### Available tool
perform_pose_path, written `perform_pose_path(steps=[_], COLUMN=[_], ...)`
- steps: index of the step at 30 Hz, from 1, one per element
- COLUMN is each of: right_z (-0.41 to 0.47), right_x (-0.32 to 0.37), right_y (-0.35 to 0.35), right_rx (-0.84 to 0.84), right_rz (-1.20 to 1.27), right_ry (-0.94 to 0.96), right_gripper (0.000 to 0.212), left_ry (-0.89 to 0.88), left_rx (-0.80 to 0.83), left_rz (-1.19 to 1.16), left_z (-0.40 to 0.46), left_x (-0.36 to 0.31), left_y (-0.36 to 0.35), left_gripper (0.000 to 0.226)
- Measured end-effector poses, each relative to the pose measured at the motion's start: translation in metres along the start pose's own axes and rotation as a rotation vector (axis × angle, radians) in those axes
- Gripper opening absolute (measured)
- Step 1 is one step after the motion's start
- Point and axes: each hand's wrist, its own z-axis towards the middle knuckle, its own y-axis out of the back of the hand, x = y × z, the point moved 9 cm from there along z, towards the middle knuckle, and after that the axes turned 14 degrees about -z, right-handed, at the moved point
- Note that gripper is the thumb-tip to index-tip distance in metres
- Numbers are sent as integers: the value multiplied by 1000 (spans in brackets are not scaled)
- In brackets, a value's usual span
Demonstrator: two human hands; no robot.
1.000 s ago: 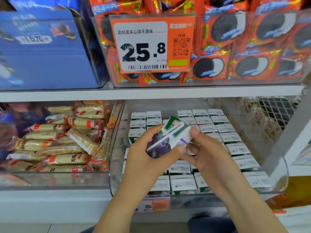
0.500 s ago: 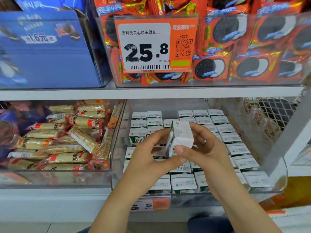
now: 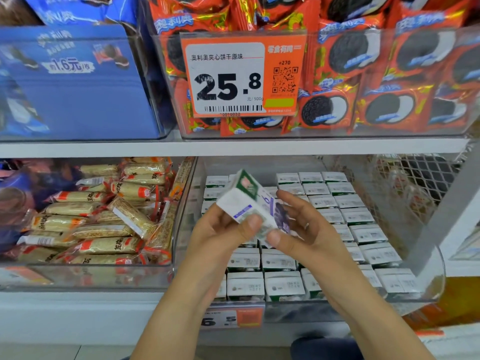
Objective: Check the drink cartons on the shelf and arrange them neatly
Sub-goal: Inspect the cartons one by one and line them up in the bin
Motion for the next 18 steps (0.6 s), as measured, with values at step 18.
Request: perform_pose_path(steps=[18], right_z=[-12], right_x=[23], right_y=[24], right_rx=[-229], right_rz=[-385], right_ry=[316], right_gripper=[65], left_ry=[-235], left_rx=[-48], left_rz=[629], left_z=[-6], left_x=[-21], left_y=[2], left_gripper=[67])
